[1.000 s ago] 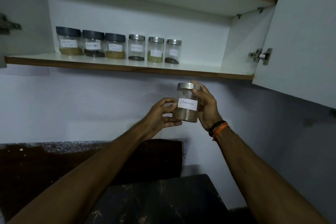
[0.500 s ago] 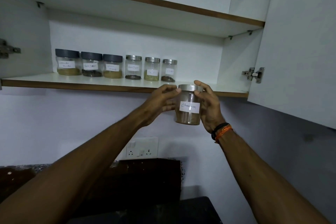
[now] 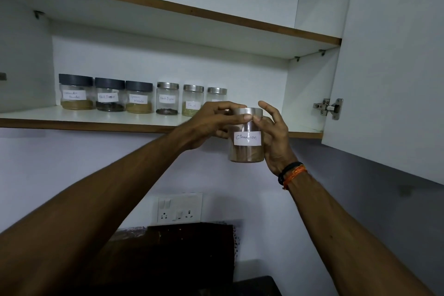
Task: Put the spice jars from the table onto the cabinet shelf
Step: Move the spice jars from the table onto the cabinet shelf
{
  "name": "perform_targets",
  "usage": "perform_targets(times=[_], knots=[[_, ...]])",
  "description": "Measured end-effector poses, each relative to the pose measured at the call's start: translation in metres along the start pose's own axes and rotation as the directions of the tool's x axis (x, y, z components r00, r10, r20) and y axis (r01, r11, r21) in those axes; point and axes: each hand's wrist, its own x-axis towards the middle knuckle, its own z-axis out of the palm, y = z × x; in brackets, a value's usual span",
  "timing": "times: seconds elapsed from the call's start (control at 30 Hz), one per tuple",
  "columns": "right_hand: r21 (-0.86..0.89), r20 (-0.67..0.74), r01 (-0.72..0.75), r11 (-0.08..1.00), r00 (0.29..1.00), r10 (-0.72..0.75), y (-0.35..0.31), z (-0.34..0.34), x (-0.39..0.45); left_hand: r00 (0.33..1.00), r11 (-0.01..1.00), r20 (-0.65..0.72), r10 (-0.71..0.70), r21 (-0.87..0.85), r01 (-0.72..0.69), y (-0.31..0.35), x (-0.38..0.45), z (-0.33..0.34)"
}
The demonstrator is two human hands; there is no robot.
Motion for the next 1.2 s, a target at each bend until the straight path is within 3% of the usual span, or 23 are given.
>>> perform_targets(times=[0.17,0.27,0.43,0.6,0.7,0.93,1.1,1.2], knots=[[-0.037,-0.022,0.032,0.999,0.999,-0.032,-0.006,-0.003,0.016,0.998,0.999,-0.051,0.031,0.046,-0.028,0.015,0.019,0.0],[-0.09,-0.146,0.023,0.996,0.989,-0.036,-0.004,-0.01,0.028,0.994,0.997,-0.102,0.045,0.069,-0.038,0.026,0.032,-0.004],[-0.448,-0.371,-0.053,0.892,0.919,-0.132,0.013,-0.026,0.049,0.991,0.992,-0.122,0.059,0.12,-0.045,0.042,0.054,-0.017],[-0.817,-0.238,-0.032,0.576,0.928,-0.286,0.031,-0.042,0.071,0.985,0.988,-0.163,0.051,0.152,-0.026,0.038,0.079,-0.028],[-0.911,-0.134,0.01,0.412,0.938,-0.319,0.037,-0.047,0.089,0.984,0.988,-0.173,0.037,0.155,-0.009,0.029,0.094,-0.033],[-0.969,-0.038,-0.007,0.247,0.992,-0.118,0.056,-0.059,0.118,0.981,0.982,-0.192,0.001,0.187,0.036,-0.001,0.131,-0.047],[-0.995,-0.073,-0.053,0.081,0.963,-0.26,0.068,-0.057,0.119,0.977,0.979,-0.213,-0.02,0.196,0.063,-0.023,0.153,-0.055],[-0.998,-0.052,-0.037,0.052,0.944,-0.326,0.072,-0.058,0.116,0.979,0.979,-0.2,-0.034,0.19,0.072,-0.035,0.166,-0.057]])
